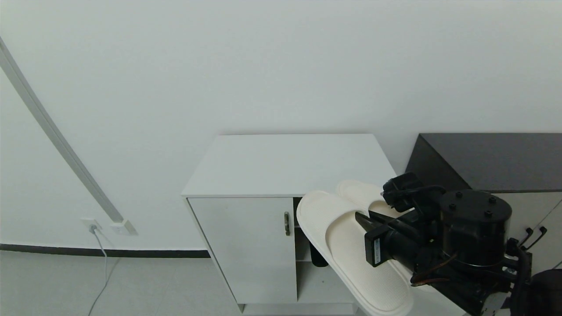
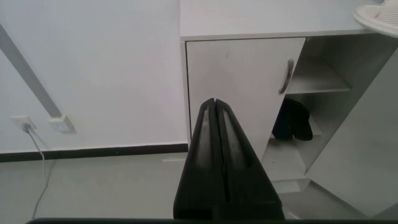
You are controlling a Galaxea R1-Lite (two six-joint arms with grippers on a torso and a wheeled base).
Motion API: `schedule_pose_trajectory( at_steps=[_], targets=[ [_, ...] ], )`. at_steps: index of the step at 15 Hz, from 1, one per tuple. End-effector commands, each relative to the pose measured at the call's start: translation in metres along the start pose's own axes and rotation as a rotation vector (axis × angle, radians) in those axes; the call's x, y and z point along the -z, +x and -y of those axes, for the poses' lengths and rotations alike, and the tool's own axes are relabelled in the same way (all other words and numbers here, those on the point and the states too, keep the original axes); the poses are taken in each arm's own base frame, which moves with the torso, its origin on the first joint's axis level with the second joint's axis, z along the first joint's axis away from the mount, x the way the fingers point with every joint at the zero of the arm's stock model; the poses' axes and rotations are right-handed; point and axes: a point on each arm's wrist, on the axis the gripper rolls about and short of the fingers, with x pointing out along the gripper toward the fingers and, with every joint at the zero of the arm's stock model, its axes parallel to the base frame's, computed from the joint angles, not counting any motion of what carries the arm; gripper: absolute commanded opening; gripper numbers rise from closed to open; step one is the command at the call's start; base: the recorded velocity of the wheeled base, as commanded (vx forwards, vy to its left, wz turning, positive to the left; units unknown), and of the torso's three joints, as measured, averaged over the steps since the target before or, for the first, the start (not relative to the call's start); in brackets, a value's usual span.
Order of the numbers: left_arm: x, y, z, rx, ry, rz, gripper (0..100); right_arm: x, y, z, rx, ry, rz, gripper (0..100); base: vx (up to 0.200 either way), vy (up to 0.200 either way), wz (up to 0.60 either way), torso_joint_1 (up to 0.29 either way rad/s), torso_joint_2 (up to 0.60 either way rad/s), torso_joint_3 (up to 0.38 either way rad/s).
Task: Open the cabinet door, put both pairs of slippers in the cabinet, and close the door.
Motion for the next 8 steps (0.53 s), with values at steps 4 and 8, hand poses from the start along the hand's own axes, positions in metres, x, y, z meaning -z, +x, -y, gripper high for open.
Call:
schedule_pose_trajectory(
  at_steps=[4,8],
  targets=[
    [-0.0001,0.0001,0.0,-0.001,-0.001,-0.001,0,-0.0001,-0.0009,-0.0002,-0.002,-0.001,0.001,0,0.0,0.0,0.0,-0.157,0.36,0.2],
    [-0.0001,0.0001,0.0,-0.001,-0.001,-0.001,0,0.0018,-0.0048,0.0004,-0.003,-0.003,-0.005,0,0.0,0.0,0.0,-0.171,0.38,0.216]
  ],
)
